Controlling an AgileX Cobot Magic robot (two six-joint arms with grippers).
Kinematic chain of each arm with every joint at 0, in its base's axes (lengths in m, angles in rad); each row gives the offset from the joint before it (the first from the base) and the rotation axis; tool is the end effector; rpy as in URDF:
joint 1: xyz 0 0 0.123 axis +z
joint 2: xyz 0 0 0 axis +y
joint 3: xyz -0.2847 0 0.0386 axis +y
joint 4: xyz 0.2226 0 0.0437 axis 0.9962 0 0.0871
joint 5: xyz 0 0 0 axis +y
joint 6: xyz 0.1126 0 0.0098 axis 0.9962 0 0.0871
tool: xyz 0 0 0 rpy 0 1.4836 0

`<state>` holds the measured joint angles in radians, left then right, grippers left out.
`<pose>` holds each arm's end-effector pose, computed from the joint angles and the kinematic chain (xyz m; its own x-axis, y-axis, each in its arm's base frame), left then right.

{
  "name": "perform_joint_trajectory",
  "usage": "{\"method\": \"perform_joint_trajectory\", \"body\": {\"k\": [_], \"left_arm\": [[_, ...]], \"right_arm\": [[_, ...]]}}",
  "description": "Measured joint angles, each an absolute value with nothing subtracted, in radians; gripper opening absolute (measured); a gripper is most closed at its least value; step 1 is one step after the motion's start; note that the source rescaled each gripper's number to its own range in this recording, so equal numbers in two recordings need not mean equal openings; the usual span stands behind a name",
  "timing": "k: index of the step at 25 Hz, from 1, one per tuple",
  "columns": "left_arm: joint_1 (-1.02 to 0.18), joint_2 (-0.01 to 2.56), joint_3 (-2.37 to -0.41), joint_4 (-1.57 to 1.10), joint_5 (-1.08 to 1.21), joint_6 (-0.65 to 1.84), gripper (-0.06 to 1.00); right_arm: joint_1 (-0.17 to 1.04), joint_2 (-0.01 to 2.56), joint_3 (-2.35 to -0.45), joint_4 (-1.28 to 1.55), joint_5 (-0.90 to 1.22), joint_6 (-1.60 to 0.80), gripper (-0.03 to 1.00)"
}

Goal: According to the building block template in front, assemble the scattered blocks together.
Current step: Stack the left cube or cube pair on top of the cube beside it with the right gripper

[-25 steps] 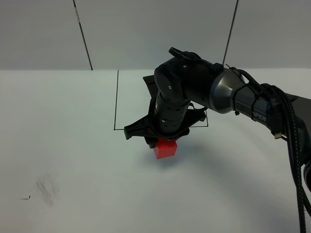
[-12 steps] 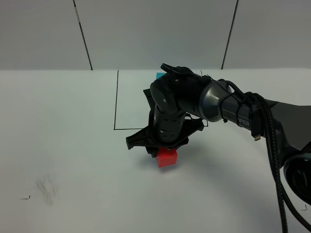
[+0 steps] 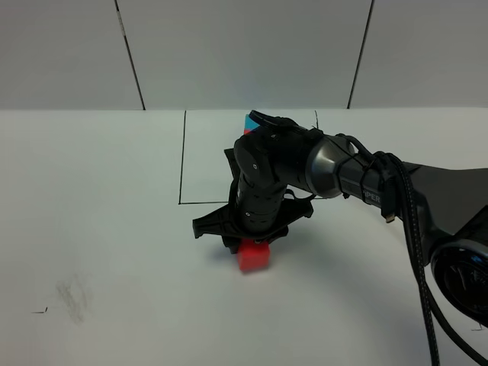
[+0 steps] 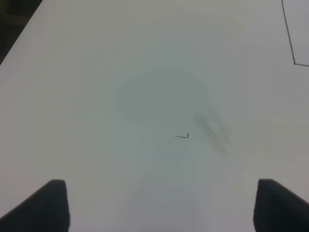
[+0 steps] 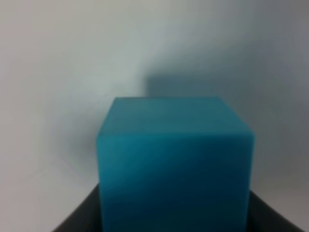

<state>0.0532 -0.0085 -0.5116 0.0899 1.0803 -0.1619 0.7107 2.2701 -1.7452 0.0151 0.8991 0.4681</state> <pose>-0.0137 0.0082 0.2565 -0.4355 -0.1422 -0.8889 -0.1766 0.9818 -0.0705 0.3428 0.2969 0.1324 -0.9555 -0.2161 -0.2007 -0.2424 0.9631 0.1168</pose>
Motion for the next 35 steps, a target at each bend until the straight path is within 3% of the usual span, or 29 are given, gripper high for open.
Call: {"method": "perform_joint_trajectory", "body": {"k": [35], "left_arm": [[0.053, -0.009, -0.512, 0.090, 1.080, -0.162, 0.99]], "right_arm": [[0.701, 2.324, -1.747, -0.010, 0.860, 0.569, 0.00]]}}
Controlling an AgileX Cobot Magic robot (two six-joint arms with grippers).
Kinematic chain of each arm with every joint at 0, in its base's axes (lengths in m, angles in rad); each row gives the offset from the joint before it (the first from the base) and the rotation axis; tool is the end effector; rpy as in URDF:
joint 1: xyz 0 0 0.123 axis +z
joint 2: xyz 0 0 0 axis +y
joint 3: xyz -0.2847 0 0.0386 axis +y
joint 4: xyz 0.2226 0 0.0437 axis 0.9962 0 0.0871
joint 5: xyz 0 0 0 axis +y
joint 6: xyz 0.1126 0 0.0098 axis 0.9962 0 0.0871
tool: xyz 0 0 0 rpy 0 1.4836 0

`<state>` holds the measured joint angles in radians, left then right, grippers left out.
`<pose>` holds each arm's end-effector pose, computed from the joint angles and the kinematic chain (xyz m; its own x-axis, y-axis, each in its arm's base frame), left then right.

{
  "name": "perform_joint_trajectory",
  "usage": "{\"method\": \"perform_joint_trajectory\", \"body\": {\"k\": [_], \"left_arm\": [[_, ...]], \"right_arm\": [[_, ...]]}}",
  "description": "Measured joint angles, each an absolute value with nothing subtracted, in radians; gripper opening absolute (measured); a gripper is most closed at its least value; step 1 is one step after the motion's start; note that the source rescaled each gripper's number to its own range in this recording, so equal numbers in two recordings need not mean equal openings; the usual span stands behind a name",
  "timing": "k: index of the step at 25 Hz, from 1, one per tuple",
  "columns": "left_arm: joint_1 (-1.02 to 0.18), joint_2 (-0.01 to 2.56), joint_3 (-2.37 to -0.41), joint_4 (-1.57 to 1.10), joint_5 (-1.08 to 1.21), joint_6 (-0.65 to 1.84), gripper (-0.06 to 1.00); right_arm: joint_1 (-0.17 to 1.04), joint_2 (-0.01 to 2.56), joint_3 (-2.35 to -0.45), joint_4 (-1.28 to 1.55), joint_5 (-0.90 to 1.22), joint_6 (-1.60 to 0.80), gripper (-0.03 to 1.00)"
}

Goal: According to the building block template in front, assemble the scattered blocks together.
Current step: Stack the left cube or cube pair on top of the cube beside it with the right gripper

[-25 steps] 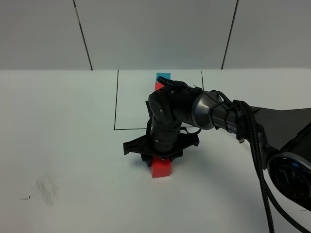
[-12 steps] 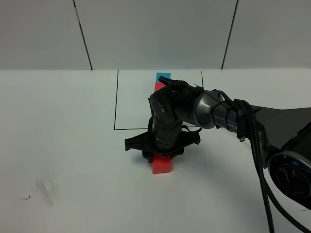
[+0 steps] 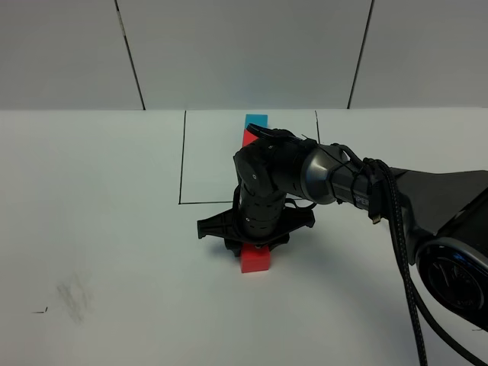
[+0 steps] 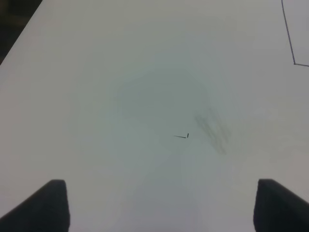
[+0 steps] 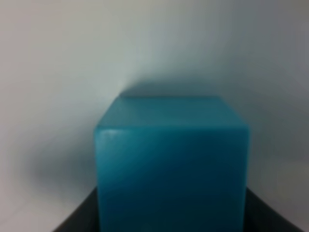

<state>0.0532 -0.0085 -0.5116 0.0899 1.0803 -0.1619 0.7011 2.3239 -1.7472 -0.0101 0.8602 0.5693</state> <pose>-0.0137 0.0082 0.2565 -0.4355 -0.1422 -0.8889 -0.1766 0.9818 -0.0705 0.3506 0.2948 0.1093 -0.9740 -0.1241 -0.1895 -0.1468 0.9830 0.1107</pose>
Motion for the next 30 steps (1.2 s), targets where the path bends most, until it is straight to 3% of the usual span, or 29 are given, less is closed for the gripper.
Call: {"method": "perform_joint_trajectory", "body": {"k": [27, 30], "left_arm": [[0.053, -0.009, -0.512, 0.090, 1.080, -0.162, 0.99], [0.053, -0.009, -0.512, 0.090, 1.080, -0.162, 0.99]], "right_arm": [[0.701, 2.325, -1.748, -0.010, 0.869, 0.563, 0.00], [0.701, 2.325, -1.748, -0.009, 0.869, 0.563, 0.08]]}}
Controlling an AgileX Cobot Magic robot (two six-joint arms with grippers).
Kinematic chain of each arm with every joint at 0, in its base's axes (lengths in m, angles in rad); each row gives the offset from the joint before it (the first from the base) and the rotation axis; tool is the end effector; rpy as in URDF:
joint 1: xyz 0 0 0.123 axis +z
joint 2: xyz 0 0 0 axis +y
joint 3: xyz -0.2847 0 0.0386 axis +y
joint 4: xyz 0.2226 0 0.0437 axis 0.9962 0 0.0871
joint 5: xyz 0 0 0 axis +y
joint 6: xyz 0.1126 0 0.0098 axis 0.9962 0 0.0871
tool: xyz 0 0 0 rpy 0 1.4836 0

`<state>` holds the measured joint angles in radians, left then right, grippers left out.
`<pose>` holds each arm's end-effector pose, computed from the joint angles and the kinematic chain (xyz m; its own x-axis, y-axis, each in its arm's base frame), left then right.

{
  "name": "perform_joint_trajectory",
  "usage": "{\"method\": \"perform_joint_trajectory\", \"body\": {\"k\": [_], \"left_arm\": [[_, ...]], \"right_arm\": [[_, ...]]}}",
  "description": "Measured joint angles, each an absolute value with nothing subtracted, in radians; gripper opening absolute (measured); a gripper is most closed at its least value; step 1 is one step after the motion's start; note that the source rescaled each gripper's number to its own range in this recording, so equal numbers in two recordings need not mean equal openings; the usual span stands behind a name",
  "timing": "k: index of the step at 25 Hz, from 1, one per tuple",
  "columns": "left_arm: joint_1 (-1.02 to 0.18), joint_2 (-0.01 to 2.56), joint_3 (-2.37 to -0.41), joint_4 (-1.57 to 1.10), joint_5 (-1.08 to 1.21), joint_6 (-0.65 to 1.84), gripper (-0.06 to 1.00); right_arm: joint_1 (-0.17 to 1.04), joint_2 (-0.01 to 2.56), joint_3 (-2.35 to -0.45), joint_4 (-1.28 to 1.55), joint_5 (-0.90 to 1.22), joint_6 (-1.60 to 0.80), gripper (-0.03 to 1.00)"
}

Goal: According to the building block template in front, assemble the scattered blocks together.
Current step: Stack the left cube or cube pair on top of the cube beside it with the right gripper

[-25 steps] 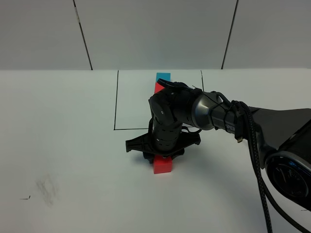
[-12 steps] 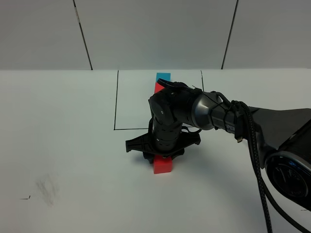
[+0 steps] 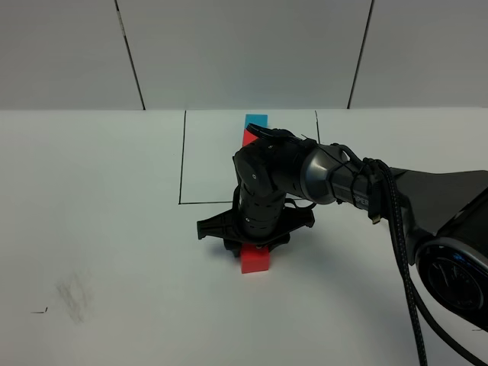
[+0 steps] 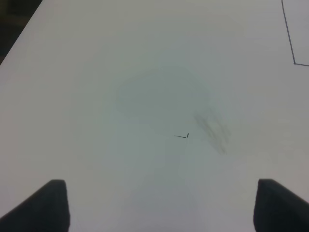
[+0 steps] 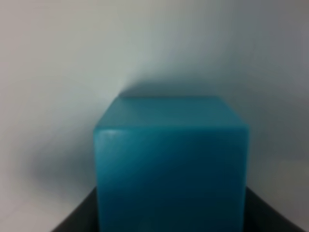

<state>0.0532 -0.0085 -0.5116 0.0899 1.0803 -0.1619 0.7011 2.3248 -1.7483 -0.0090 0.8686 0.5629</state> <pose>-0.0137 0.0082 0.2565 -0.4355 -0.1422 -0.8889 -0.1766 0.9818 -0.0705 0.3500 0.2944 0.1089 -0.9744 -0.1307 -0.1829 -0.1517 0.9827 0.1060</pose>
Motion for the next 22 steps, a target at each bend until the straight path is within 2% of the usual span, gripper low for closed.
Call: {"method": "perform_joint_trajectory", "body": {"k": [3, 8, 12, 15, 22], "left_arm": [[0.053, -0.009, -0.512, 0.090, 1.080, -0.162, 0.99], [0.053, -0.009, -0.512, 0.090, 1.080, -0.162, 0.99], [0.053, -0.009, -0.512, 0.090, 1.080, -0.162, 0.99], [0.053, -0.009, -0.512, 0.090, 1.080, -0.162, 0.99], [0.053, -0.009, -0.512, 0.090, 1.080, -0.162, 0.99]], "right_arm": [[0.702, 2.325, -1.748, 0.000, 0.866, 0.563, 0.27], [0.702, 2.325, -1.752, 0.000, 0.865, 0.562, 0.67], [0.702, 2.325, -1.753, -0.006, 0.862, 0.560, 0.87], [0.702, 2.325, -1.753, -0.006, 0.861, 0.559, 0.91], [0.717, 2.325, -1.753, -0.029, 0.863, 0.547, 0.91]]}}
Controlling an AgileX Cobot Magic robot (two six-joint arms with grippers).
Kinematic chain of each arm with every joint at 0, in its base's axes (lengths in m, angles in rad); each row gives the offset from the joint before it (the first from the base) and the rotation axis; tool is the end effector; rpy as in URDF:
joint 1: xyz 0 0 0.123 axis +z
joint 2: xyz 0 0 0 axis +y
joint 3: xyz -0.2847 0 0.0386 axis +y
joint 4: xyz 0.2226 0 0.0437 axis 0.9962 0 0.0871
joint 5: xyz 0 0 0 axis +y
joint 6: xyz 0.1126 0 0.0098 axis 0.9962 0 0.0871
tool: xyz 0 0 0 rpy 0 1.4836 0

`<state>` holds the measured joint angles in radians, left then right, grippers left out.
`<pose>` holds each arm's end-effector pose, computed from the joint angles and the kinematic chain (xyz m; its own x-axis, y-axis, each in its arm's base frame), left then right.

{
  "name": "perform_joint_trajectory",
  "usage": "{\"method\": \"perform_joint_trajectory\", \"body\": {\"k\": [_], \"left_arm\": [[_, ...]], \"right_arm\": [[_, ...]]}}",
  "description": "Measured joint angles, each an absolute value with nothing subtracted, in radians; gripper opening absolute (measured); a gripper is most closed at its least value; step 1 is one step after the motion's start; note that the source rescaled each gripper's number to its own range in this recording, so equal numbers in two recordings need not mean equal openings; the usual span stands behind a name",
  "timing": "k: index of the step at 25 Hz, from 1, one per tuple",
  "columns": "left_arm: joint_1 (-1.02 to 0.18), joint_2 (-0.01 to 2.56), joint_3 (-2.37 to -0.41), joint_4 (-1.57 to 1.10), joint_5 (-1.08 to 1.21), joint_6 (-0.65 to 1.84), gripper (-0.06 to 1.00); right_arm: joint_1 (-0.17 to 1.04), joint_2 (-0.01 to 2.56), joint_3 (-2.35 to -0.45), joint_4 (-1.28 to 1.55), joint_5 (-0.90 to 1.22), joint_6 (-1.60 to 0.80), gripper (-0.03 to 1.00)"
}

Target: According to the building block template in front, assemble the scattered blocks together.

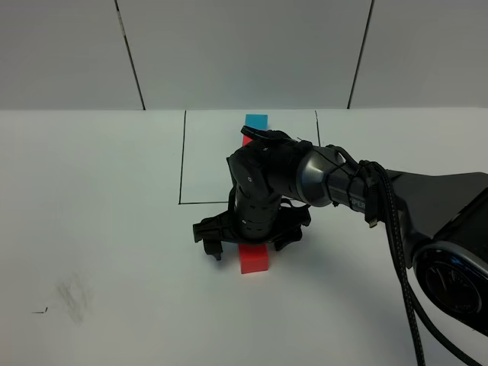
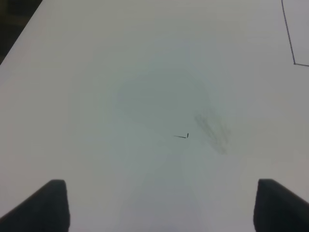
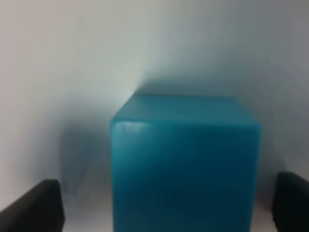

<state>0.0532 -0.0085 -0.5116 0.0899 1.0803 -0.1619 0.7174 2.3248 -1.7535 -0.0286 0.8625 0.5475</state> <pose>-0.0137 0.0082 0.2565 -0.4355 -0.1422 -0.8889 -0.1766 0.9818 -0.0705 0.3475 0.2999 0.1103 -0.9641 -0.1717 -0.2028 -0.1936 0.9766 0.0940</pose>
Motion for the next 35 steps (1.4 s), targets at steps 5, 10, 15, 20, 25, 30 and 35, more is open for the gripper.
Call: {"method": "perform_joint_trajectory", "body": {"k": [5, 10, 15, 20, 25, 30, 35], "left_arm": [[0.053, -0.009, -0.512, 0.090, 1.080, -0.162, 0.99], [0.053, -0.009, -0.512, 0.090, 1.080, -0.162, 0.99], [0.053, -0.009, -0.512, 0.090, 1.080, -0.162, 0.99], [0.053, -0.009, -0.512, 0.090, 1.080, -0.162, 0.99], [0.053, -0.009, -0.512, 0.090, 1.080, -0.162, 0.99], [0.053, -0.009, -0.512, 0.090, 1.080, -0.162, 0.99], [0.053, -0.009, -0.512, 0.090, 1.080, -0.162, 0.99]], "right_arm": [[0.727, 2.320, -1.753, -0.061, 0.874, 0.544, 0.92], [0.729, 2.270, -1.747, -0.119, 0.880, 0.553, 0.93], [0.729, 2.213, -1.800, -0.193, 0.935, 0.585, 0.93], [0.731, 2.178, -1.907, -0.205, 1.029, 0.578, 0.93], [0.731, 2.135, -1.996, -0.316, 1.151, 0.504, 0.93], [0.679, 2.085, -2.004, -0.395, 1.205, 0.435, 0.90], [0.579, 2.028, -2.004, -0.399, 1.214, 0.362, 0.88]]}}
